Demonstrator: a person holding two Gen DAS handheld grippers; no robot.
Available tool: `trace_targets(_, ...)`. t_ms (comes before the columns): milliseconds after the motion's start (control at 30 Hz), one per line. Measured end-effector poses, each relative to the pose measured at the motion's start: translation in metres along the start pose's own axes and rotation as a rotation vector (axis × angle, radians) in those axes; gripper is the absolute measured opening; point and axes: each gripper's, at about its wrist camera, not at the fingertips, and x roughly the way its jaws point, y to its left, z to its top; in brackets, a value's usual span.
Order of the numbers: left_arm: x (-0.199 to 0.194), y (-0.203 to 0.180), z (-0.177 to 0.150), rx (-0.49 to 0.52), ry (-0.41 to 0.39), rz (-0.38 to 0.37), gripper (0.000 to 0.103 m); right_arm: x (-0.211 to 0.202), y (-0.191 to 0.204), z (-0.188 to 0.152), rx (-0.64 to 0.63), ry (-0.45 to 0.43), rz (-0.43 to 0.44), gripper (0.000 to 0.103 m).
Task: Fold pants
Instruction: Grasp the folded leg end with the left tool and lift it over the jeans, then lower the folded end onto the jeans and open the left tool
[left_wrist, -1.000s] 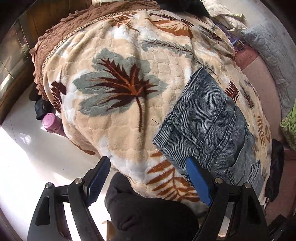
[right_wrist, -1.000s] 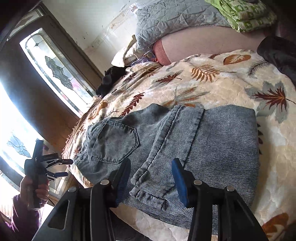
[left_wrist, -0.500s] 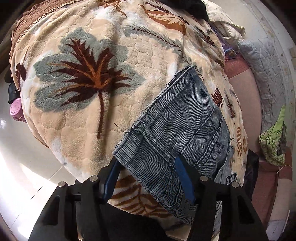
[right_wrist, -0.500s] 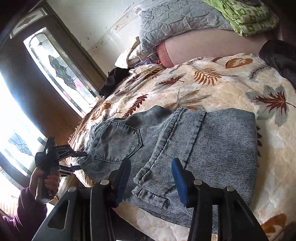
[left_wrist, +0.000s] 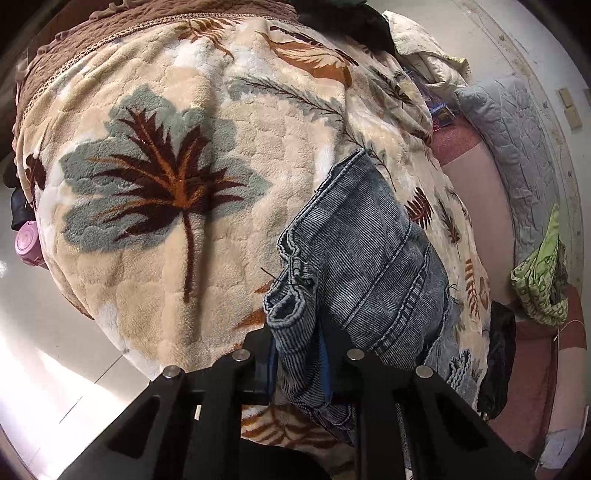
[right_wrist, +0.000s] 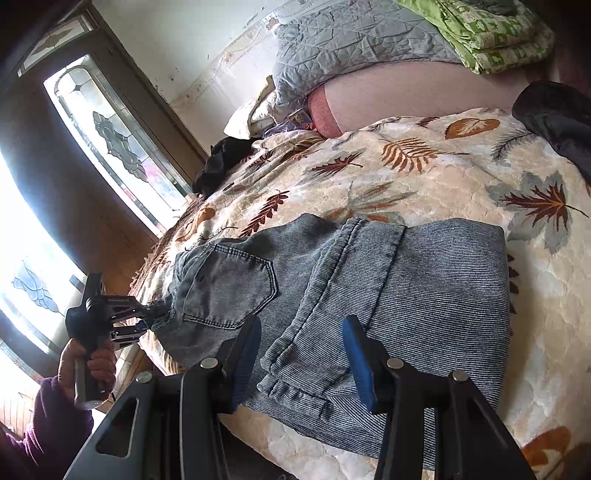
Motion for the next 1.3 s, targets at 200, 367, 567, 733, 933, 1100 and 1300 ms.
trace_targets(200, -0.031, -0.053, -0.007, 0.171, -0.091, 0.034, 0.015, -0.011, -0.015, 0.005, 0.058, -0.047, -0.038, 0.050)
trace_targets(367, -0.058, -0.119, -0.029, 0.357, -0.150, 0.023, 0.015, -0.029, -0.040, 0.010, 0.164, -0.108, -0.063, 0.050)
trace_targets(567, -0.075, -0.208, -0.085, 0.598, -0.172, -0.055, 0.014, -0.052, -0.075, 0.011, 0.278, -0.165, -0.117, 0.050)
trace_targets(733, -0.050, -0.280, -0.158, 0.800, -0.066, -0.133, 0.014, -0.080, -0.109, 0.009, 0.406, -0.244, -0.133, 0.050)
trace_targets(933, 0.038, -0.318, -0.256, 0.973, 0.282, -0.131, 0.017, -0.111, -0.152, 0.000, 0.611, -0.344, -0.184, 0.050)
trace_targets(1100, 0.016, -0.304, -0.245, 0.973, 0.250, -0.162, 0.017, -0.107, -0.151, 0.004, 0.604, -0.324, -0.173, 0.061)
trace_targets(1300, -0.029, -0.283, -0.171, 0.930, -0.053, -0.034, 0.035, -0.075, -0.102, 0.015, 0.398, -0.246, -0.110, 0.061)
